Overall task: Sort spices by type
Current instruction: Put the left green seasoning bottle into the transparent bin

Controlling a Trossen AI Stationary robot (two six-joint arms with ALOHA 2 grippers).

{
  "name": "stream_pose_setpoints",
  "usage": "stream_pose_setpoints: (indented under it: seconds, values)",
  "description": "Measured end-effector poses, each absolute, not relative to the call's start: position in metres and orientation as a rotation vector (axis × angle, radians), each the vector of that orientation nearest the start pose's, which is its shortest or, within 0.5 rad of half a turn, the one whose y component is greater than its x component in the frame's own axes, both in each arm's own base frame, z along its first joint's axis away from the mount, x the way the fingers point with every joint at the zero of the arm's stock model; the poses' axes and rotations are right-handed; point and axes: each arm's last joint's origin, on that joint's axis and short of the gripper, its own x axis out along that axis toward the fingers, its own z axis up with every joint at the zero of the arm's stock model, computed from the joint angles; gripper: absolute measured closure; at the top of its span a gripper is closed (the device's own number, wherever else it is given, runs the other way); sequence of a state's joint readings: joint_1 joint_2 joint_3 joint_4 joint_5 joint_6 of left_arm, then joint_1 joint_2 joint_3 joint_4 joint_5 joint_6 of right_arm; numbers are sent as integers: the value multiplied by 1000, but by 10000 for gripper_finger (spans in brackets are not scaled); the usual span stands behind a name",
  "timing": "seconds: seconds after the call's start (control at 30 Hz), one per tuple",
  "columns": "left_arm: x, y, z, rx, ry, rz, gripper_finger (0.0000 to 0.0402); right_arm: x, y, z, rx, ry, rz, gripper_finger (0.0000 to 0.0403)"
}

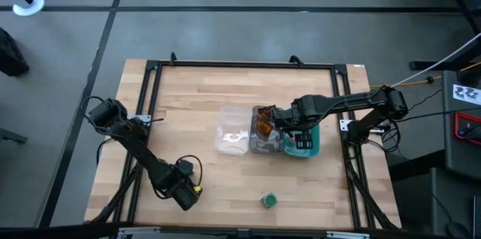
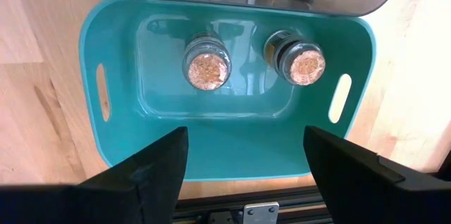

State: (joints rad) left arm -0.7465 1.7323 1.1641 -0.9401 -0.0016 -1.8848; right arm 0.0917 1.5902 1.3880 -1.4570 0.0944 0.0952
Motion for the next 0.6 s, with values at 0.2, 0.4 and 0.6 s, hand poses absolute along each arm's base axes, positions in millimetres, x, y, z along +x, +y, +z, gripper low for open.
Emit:
stream_pose_setpoints:
  seconds: [0.2, 0.4, 0.6]
  values:
    - [228, -211, 176, -888, 1375, 836, 176, 268, 22, 281, -82, 1648, -81, 123]
    - [231, -214, 159, -810, 1392, 851, 176, 268, 22, 281, -88, 1649, -74, 123]
    - [235, -213, 155, -711, 1363, 791, 195, 266, 22, 285, -179, 1636, 27, 123]
